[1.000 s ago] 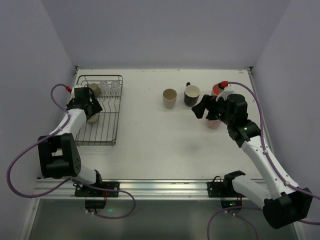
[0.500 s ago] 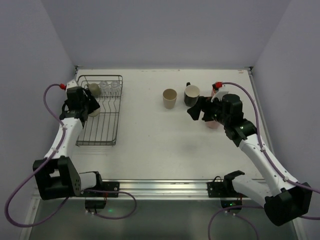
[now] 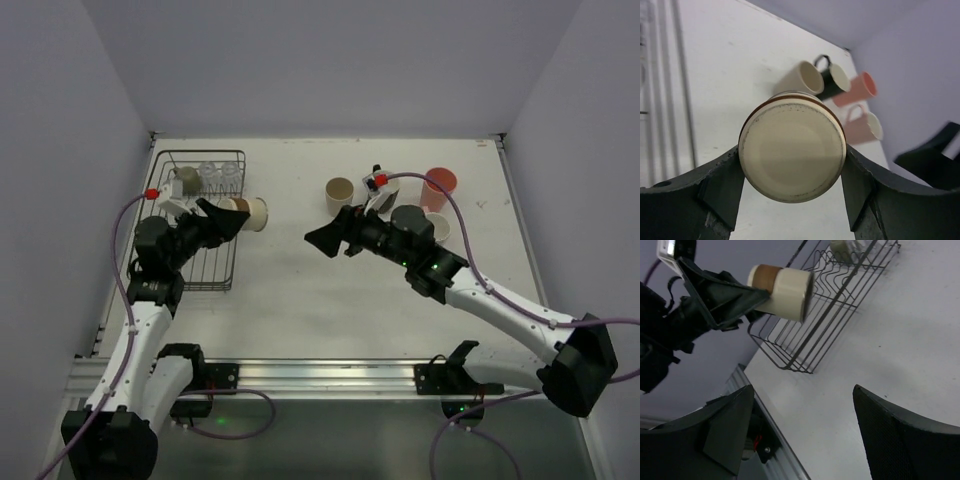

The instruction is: Unload the cups from the dish rack

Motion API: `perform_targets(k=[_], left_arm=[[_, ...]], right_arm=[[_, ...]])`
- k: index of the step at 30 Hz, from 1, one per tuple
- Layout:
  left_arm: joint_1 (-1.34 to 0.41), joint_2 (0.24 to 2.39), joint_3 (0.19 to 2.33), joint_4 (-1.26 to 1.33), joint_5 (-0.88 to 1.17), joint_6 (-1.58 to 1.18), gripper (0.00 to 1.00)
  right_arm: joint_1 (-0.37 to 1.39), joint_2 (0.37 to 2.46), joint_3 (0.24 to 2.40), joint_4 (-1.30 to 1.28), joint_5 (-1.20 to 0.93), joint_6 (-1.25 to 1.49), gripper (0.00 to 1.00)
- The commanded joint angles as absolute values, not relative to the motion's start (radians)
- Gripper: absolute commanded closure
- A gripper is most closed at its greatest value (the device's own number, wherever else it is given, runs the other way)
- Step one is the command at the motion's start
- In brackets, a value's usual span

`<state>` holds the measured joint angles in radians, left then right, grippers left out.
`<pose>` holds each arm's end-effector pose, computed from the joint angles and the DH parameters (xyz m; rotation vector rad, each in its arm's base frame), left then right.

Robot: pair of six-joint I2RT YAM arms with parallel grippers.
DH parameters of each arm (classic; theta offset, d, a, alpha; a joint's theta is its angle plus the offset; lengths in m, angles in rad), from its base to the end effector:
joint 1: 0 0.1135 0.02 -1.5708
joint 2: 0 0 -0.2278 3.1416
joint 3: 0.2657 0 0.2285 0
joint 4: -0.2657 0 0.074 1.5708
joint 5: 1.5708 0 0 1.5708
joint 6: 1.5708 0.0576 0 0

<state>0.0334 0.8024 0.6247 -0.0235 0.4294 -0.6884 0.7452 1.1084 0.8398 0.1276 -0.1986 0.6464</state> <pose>0.2138 -0.0169 0.2721 -0.3366 1.8022 -0.8468 0.1952 0.1955 0.2984 -0.2519 1.8455 1.1745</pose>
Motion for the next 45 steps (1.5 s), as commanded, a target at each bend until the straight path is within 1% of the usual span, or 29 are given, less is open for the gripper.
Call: perform_targets(k=[1,4,5,7,10,13,16,17,18,20,21,23,24,25,27,28,30,31,32,33,35,36,37,39,41,45], left_arm=[[-0.067,0.787,0.537,0.373,0.696,-0.949,0.75],[-0.150,0.795,0.480,0.515,0.699,-1.018,0.75],[-0.164,0.804,0.459,0.597,0.701,-1.060,0.75],[-0.190,0.816,0.443,0.676,0.706,-1.092,0.75],[-0.213,0.825,0.436,0.733,0.715,-1.111,0.75],[-0.233,0.839,0.427,0.739,0.716,-1.108,0.75],[-0.241,0.847,0.405,0.752,0.715,-1.112,0.75],[-0.241,0.845,0.400,0.752,0.712,-1.112,0.74],[-0.241,0.845,0.397,0.749,0.709,-1.109,0.72],[-0.241,0.842,0.399,0.710,0.706,-1.088,0.65],[-0.241,0.841,0.402,0.703,0.707,-1.080,0.51],[-0.242,0.836,0.419,0.660,0.710,-1.046,0.33],[-0.241,0.830,0.432,0.629,0.706,-1.020,0.16],[-0.241,0.825,0.466,0.536,0.695,-0.952,0.11],[-0.241,0.793,0.503,0.435,0.634,-0.879,0.00],[-0.241,0.782,0.552,0.332,0.614,-0.795,0.00],[-0.241,0.758,0.622,0.182,0.501,-0.685,0.00],[-0.241,0.756,0.691,0.038,0.455,-0.587,0.00],[-0.241,0.756,0.721,-0.036,0.357,-0.545,0.00],[-0.241,0.758,0.770,-0.149,0.307,-0.470,0.00],[-0.241,0.773,0.796,-0.222,0.203,-0.414,0.00],[-0.241,0.781,0.805,-0.273,0.177,-0.375,0.00],[-0.241,0.790,0.805,-0.291,0.154,-0.359,0.00],[-0.241,0.795,0.789,-0.320,0.086,-0.330,0.00],[-0.241,0.796,0.773,-0.328,0.039,-0.322,0.00],[-0.241,0.782,0.750,-0.324,-0.035,-0.311,0.00]], right_arm=[[0.817,1.193,0.847,0.385,-0.161,0.778,0.19],[0.847,1.239,0.857,0.422,-0.111,0.776,0.21],[0.847,1.249,0.861,0.442,-0.109,0.782,0.22],[0.847,1.261,0.864,0.452,-0.095,0.793,0.23],[0.847,1.270,0.873,0.457,-0.101,0.798,0.24],[0.847,1.275,0.887,0.501,-0.153,0.799,0.28],[0.847,1.282,0.893,0.552,-0.179,0.813,0.39],[0.847,1.287,0.894,0.563,-0.186,0.816,0.46],[0.847,1.287,0.894,0.572,-0.190,0.821,0.50],[0.847,1.285,0.884,0.615,-0.201,0.827,0.63],[0.847,1.282,0.877,0.626,-0.206,0.831,0.79],[0.845,1.275,0.861,0.644,-0.209,0.822,0.91],[0.847,1.260,0.854,0.637,-0.203,0.818,0.98],[0.845,1.249,0.850,0.582,-0.172,0.807,1.00],[0.842,1.209,0.857,0.487,-0.138,0.734,1.00],[0.841,1.197,0.880,0.354,-0.088,0.701,1.00],[0.825,1.187,0.923,0.190,-0.045,0.609,1.00],[0.819,1.189,0.969,0.038,-0.029,0.577,1.00],[0.810,1.195,0.986,-0.030,-0.005,0.521,1.00],[0.787,1.215,1.020,-0.148,-0.002,0.494,1.00],[0.756,1.248,1.054,-0.256,-0.002,0.433,1.00],[0.724,1.273,1.090,-0.350,-0.002,0.410,1.00],[0.709,1.334,1.112,-0.395,-0.002,0.391,1.00],[0.678,1.396,1.162,-0.504,0.057,0.345,1.00],[0.669,1.480,1.189,-0.547,0.101,0.307,1.00],[0.649,1.584,1.245,-0.591,0.239,0.259,0.99]])
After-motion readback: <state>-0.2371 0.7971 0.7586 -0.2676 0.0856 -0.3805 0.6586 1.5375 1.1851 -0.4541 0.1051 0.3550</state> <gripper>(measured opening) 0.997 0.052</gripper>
